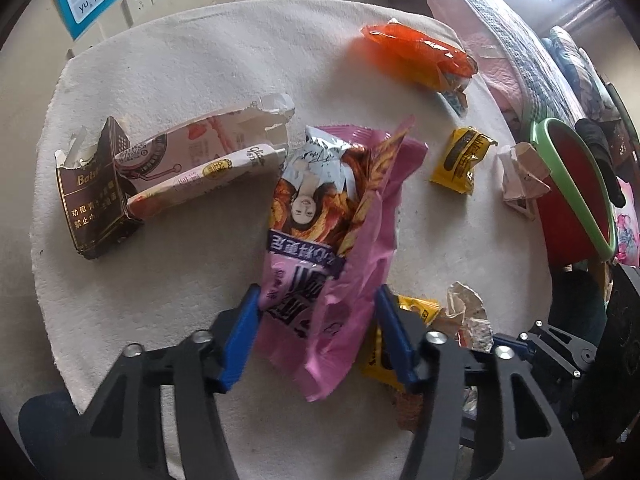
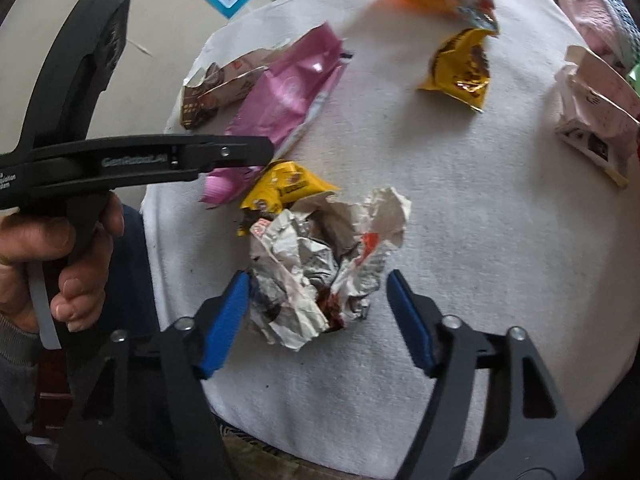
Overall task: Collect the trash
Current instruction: 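Grasp the pink snack bag with the left tool while the right tool grasps the crumpled foil paper, then carry the pink bag and crumpled paper with both tools over the red bucket, then open both tools to drop the bag and paper into the bucket, then move both tools back over the remaining trash on the table, then grasp the white strawberry drink pouch with the left tool while the right tool grasps the orange bag, then carry the drink pouch and orange bag with both tools over the red bucket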
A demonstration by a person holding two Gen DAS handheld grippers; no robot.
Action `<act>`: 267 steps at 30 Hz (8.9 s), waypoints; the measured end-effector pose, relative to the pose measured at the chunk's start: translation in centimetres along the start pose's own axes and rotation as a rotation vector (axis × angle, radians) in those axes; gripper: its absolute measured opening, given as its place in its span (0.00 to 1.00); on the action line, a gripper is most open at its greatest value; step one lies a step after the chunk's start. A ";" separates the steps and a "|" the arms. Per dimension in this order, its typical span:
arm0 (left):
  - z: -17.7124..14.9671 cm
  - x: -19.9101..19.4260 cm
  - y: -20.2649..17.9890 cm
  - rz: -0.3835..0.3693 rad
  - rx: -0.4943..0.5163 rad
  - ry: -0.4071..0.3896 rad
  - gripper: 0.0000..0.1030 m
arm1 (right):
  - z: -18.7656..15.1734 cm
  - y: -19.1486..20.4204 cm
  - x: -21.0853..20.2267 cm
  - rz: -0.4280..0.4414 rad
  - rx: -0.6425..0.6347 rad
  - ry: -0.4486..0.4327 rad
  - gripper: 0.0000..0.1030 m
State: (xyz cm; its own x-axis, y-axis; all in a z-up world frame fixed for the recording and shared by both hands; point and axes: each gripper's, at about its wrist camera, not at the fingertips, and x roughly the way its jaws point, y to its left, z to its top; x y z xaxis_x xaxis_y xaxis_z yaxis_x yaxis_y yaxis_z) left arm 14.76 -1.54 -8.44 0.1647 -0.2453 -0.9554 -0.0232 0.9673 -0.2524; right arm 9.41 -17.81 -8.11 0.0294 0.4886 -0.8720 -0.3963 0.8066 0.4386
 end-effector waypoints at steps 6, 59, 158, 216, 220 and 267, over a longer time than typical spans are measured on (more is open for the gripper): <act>-0.7 -0.4 0.1 0.012 0.000 -0.005 0.40 | 0.1 0.8 0.4 0.019 -0.032 0.009 0.43; 2.1 -9.5 -17.8 -0.049 0.260 -0.214 0.39 | -0.6 -14.7 -21.9 -0.191 0.200 -0.456 0.27; -1.4 -10.7 -4.6 0.019 -0.047 -0.267 0.92 | 3.5 -8.1 -18.9 -0.270 0.080 -0.433 0.95; 6.5 1.4 0.4 0.259 0.549 0.114 0.63 | 21.8 -7.5 0.8 -0.399 -0.250 -0.020 0.48; 6.5 0.9 0.4 0.259 0.509 0.091 0.46 | 21.4 -7.2 0.3 -0.388 -0.250 -0.026 0.43; 3.2 -10.0 -7.6 0.085 0.188 -0.245 0.37 | 7.3 -5.6 -16.3 -0.329 -0.055 -0.341 0.43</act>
State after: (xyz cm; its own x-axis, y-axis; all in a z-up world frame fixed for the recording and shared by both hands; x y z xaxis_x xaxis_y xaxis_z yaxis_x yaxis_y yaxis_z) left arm 16.44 -6.26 3.48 0.4028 -0.1625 -0.9008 0.1318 0.9842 -0.1186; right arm 17.83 -27.86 5.20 0.4574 0.2988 -0.8376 -0.3628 0.9226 0.1310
